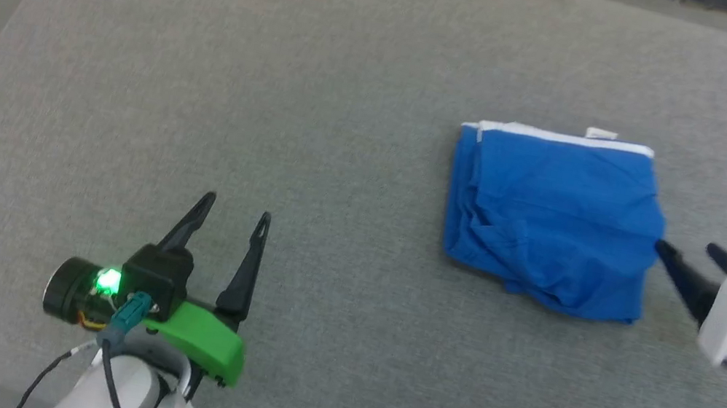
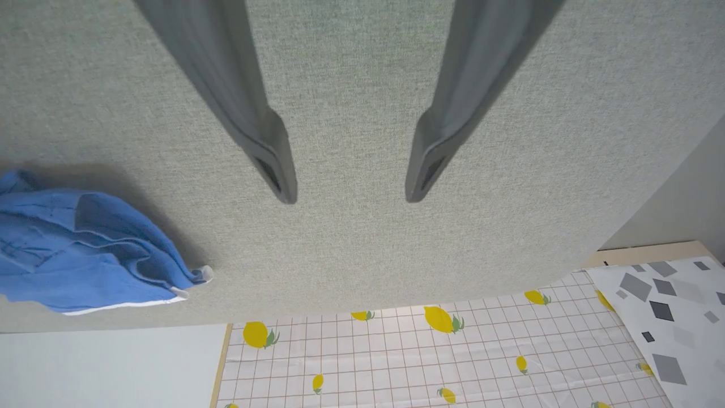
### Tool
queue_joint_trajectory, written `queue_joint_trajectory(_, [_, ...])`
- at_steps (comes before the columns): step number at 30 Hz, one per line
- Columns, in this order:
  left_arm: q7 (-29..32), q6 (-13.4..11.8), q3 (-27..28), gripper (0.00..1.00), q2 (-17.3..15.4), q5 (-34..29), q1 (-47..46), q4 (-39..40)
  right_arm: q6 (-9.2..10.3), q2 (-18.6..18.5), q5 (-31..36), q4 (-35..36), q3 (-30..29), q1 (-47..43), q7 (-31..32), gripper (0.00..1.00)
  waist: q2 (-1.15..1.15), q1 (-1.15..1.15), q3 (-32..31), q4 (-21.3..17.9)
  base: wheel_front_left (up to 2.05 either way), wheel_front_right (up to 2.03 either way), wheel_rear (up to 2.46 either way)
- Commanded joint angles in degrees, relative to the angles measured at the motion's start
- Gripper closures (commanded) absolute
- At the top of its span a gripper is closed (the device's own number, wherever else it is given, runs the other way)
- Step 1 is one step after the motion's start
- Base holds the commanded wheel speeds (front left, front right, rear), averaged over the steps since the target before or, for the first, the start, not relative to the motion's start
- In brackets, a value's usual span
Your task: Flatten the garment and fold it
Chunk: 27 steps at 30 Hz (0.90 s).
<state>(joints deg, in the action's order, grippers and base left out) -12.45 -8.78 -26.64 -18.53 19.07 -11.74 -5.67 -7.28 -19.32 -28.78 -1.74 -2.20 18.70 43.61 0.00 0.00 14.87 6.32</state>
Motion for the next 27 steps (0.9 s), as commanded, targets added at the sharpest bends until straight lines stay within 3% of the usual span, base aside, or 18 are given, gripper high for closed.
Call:
queue_joint_trajectory(1, [-0.48, 0.3, -0.1, 0.0, 0.37, -0.74, -1.65, -0.22, -0.21, -0.36, -0.2, -1.59, 0.05, 2.9, 3.47, 0.0, 0.0, 0.0, 3.89, 3.53, 0.0, 0.0, 0.0])
queue_joint_trajectory(7, [-1.09, 0.6, -0.7, 0.0, 1.65, -1.08, -4.09, -1.13, -0.21, 0.8, 2.18, -9.19, -0.36, 10.32, 12.11, 0.0, 0.0, 0.0, 6.4, 6.75, 0.0, 0.0, 0.0])
queue_joint_trajectory(16, [-1.93, 0.71, -1.3, 0.0, 3.12, -1.28, -4.91, -3.11, -0.21, 2.37, 7.24, -18.57, 0.28, 11.07, 10.08, 0.02, 0.0, 0.0, 7.4, 9.9, 0.0, 0.0, 0.0])
queue_joint_trajectory(17, [-2.01, 0.71, -1.31, 0.0, 3.17, -1.3, -4.83, -3.3, -0.21, 2.47, 7.53, -19.26, 0.45, 10.87, 9.31, 0.71, 0.0, 0.0, 7.3, 10.0, 0.0, 0.0, 0.0])
queue_joint_trajectory(18, [-2.06, 0.71, -1.28, 0.0, 3.17, -1.31, -4.73, -3.48, -0.21, 2.43, 7.8, -19.68, 0.83, 10.74, 8.69, 1.0, 0.0, 0.0, 7.18, 10.01, 0.0, 0.0, 0.0])
queue_joint_trajectory(23, [-2.27, 0.77, -1.29, 0.0, 3.0, -1.46, -4.18, -4.5, -0.21, 1.02, 8.39, -20.18, 4.2, 10.57, 3.7, 1.0, 0.0, 0.0, 5.44, 8.85, 0.0, 0.0, 0.0])
queue_joint_trajectory(27, [-2.35, 0.88, -1.4, 0.0, 2.92, -1.47, -3.82, -4.86, -0.21, -2.31, 8.53, -18.34, 9.32, 11.06, -0.54, 1.0, 0.0, 0.0, 3.32, 6.77, 0.0, 0.0, 0.0])
